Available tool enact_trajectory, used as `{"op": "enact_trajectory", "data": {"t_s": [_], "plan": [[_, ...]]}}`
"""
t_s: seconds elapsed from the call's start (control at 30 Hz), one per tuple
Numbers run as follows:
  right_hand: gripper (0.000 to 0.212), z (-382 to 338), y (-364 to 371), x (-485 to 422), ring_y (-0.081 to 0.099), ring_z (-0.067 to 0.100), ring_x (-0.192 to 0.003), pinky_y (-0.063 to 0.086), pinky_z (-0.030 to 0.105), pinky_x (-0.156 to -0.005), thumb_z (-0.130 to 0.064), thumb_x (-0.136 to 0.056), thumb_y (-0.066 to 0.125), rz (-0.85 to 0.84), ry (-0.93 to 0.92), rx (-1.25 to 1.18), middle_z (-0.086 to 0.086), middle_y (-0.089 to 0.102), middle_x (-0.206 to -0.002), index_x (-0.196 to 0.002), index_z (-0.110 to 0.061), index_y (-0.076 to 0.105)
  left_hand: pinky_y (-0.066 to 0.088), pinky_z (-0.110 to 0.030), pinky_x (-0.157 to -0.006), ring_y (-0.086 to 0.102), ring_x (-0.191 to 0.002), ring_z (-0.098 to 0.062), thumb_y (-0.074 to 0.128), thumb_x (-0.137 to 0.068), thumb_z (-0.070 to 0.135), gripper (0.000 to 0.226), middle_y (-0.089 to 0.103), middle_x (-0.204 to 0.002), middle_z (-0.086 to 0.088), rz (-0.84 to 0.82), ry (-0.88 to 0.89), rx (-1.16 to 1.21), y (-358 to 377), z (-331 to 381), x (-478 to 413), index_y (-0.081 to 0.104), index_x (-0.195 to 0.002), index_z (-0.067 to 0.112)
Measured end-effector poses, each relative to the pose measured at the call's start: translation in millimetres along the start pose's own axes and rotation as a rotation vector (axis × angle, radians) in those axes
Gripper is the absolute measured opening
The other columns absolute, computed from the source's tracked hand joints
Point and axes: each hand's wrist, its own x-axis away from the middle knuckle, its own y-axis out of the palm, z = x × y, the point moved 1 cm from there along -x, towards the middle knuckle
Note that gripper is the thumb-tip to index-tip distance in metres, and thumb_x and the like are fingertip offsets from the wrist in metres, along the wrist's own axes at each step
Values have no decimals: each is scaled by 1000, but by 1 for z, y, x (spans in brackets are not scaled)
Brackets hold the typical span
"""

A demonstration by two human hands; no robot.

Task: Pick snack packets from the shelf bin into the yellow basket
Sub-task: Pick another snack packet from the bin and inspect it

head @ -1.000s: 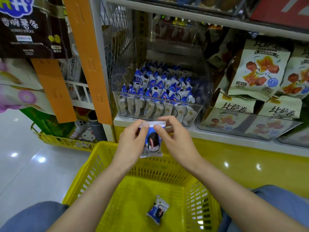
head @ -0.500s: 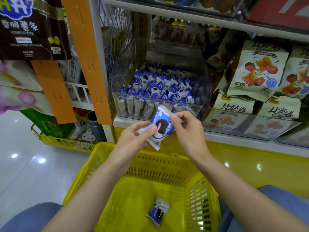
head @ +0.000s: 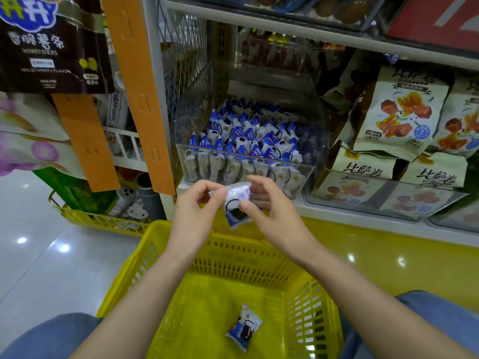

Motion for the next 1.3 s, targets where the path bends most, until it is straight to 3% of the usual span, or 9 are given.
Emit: {"op": "enact_trajectory", "data": {"t_s": [0.07, 0.23, 0.37, 0.5, 0.6, 0.7, 0.9, 1.07, 1.3], "plan": [[28, -3, -1, 1, 59, 6, -96, 49, 24, -86, -29, -89, 58, 10, -41, 9, -4, 62, -106, -116, -24, 56, 47, -27, -69, 58, -70, -4, 59, -88, 20, 14, 62, -68, 15, -56, 55, -83, 2, 2, 3, 62, -75, 26], [7, -4, -5, 2, 58, 2, -71, 45, 19, -64, -29, -87, 62, 55, -140, 102, -10, 62, -74, -79, -27, 62, 46, -26, -66, 56, -66, -5, 59, -89, 18, 12, 60, -66, 9, -116, 20, -76, 6, 6, 7, 62, -77, 20], [7, -6, -8, 1, 56, 1, -71, 44, 16, -62, -31, -86, 62, 102, -213, 188, -12, 61, -75, -80, -29, 65, 47, -24, -64, 57, -67, -7, 56, -90, 14, 10, 61, -72, -2, -163, -95, 71, 7, 11, 6, 62, -85, 7], [9, -5, -13, -2, 57, 1, -68, 48, 20, -65, -21, -87, 61, 206, -88, -37, -9, 64, -72, -79, -21, 66, 50, -13, -63, 65, -84, -10, 65, -84, 22, 24, 68, -95, -4, -267, -255, 136, 8, 10, 6, 59, -104, 11], [11, -4, -19, -6, 59, 1, -68, 50, 17, -62, -15, -90, 57, 305, 43, -243, -3, 65, -77, -80, -18, 61, 54, -26, -74, 67, -89, -19, 69, -79, 16, 28, 71, -99, -7, -254, -315, 177, 8, 8, 6, 60, -106, 12], [3, -7, -20, -8, 65, 7, -69, 56, 22, -60, -9, -91, 55, 200, 176, -510, 7, 67, -85, -94, -9, 54, 54, -31, -79, 68, -88, -15, 65, -82, 13, 19, 72, -98, -4, -121, -316, 348, 3, 9, 1, 62, -102, 13], [36, -10, -9, 3, 63, -2, -87, 51, 17, -75, -8, -83, 65, -120, 80, -226, -9, 65, -102, -107, -28, 47, 54, -21, -69, 66, -81, -10, 58, -88, 9, 11, 69, -91, -3, 4, -48, 199, -8, 15, -7, 62, -95, 17], [18, -22, -17, 1, 64, 8, -91, 51, 28, -85, -19, -88, 60, 9, -4, -87, -5, 70, -99, -105, -19, 64, 54, -26, -72, 65, -81, -10, 62, -85, 8, 17, 69, -89, 1, -66, 84, 32, -6, 26, -12, 62, -92, 24], [5, -45, -39, -39, 63, -3, -73, 45, 6, -60, -22, -86, 62, 150, -24, -122, -8, 69, -84, -90, -25, 64, 41, -7, -77, 54, -94, 3, 49, -95, 22, 24, 59, -104, 12, -29, 350, -234, -17, 45, -46, 55, -117, 21]]}}
